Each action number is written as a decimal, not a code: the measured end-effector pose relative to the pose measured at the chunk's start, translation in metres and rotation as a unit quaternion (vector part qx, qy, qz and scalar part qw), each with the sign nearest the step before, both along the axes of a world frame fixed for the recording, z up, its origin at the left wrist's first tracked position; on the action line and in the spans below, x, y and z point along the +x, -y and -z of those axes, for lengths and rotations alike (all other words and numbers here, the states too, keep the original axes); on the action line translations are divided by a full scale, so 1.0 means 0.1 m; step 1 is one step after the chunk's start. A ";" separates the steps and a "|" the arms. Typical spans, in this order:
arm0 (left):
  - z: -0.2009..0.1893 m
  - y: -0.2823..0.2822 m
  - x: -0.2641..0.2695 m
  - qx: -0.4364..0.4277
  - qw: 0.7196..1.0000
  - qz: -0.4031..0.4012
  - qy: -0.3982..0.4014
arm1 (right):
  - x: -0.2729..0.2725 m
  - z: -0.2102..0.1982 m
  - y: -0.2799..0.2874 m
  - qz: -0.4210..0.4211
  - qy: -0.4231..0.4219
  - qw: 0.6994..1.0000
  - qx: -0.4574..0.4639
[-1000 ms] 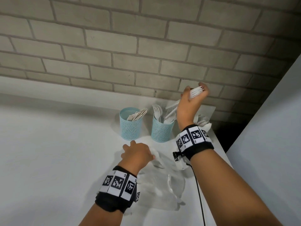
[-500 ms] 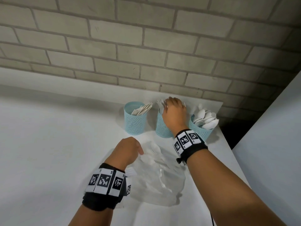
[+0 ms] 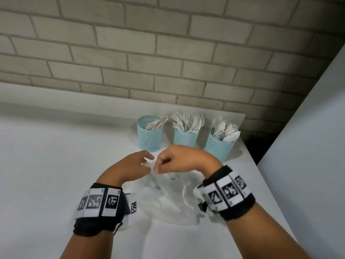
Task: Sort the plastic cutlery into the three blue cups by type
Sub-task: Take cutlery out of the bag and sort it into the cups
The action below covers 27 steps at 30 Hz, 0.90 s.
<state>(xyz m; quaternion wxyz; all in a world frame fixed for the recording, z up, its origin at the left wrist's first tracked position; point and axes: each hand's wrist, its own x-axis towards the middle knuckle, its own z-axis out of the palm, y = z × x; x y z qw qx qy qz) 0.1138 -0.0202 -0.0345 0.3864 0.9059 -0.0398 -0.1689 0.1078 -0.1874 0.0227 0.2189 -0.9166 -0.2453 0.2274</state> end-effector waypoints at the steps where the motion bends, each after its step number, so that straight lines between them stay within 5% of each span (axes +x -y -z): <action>1: 0.02 -0.05 -0.02 0.051 0.999 -0.004 -0.007 | -0.08 0.11 -0.06 0.004 0.044 0.998 -0.046; 7: 0.13 -0.04 -0.14 0.217 0.976 0.008 -0.012 | -0.22 0.66 -0.11 0.132 0.082 0.978 -0.141; 10: 0.13 0.02 -0.12 -0.011 0.996 -0.087 0.027 | -0.03 0.60 0.17 0.260 0.010 0.965 0.005; 13: 0.13 0.07 -0.12 -0.337 0.920 -0.190 -0.063 | 0.07 0.50 0.51 0.355 -0.098 0.911 0.186; 15: 0.19 0.12 -0.08 -0.448 0.858 -0.225 -0.116 | 0.12 0.48 0.69 0.407 -0.189 0.829 0.334; 17: 0.20 0.15 -0.05 -0.495 0.823 -0.239 -0.144 | 0.15 0.48 0.82 0.441 -0.233 0.753 0.428; 21: 0.23 0.17 -0.06 -0.537 0.796 -0.206 -0.186 | 0.17 0.58 0.93 0.496 -0.267 0.670 0.484; 27: 0.25 0.25 -0.06 -0.622 0.687 -0.283 -0.248 | 0.12 0.79 0.88 0.555 -0.263 0.612 0.499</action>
